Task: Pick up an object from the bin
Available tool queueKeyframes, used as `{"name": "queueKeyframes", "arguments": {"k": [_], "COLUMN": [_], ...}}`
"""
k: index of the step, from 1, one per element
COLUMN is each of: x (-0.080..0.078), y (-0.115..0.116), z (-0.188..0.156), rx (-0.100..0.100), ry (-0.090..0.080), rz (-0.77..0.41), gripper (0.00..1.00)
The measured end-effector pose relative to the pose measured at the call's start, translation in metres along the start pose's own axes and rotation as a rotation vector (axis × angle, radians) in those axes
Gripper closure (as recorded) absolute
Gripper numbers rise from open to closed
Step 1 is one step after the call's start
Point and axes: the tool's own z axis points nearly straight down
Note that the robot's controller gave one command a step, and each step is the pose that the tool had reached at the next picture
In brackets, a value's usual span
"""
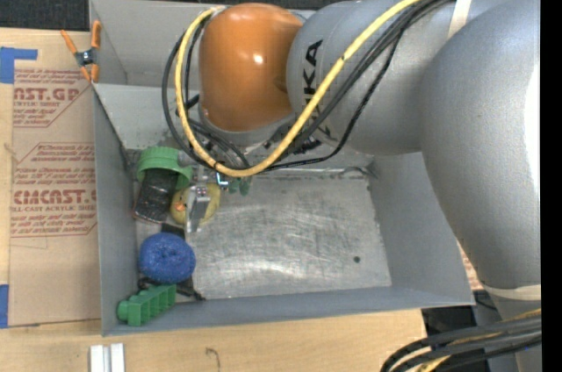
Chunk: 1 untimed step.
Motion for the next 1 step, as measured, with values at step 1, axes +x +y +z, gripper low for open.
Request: {"name": "queueKeyframes", "arguments": {"k": [1], "x": [-0.0020], "y": [-0.0010], "z": [-0.0049], "rx": [-0.002], "ry": [-0.008], "rz": [0.002], "gripper": [0.00]}}
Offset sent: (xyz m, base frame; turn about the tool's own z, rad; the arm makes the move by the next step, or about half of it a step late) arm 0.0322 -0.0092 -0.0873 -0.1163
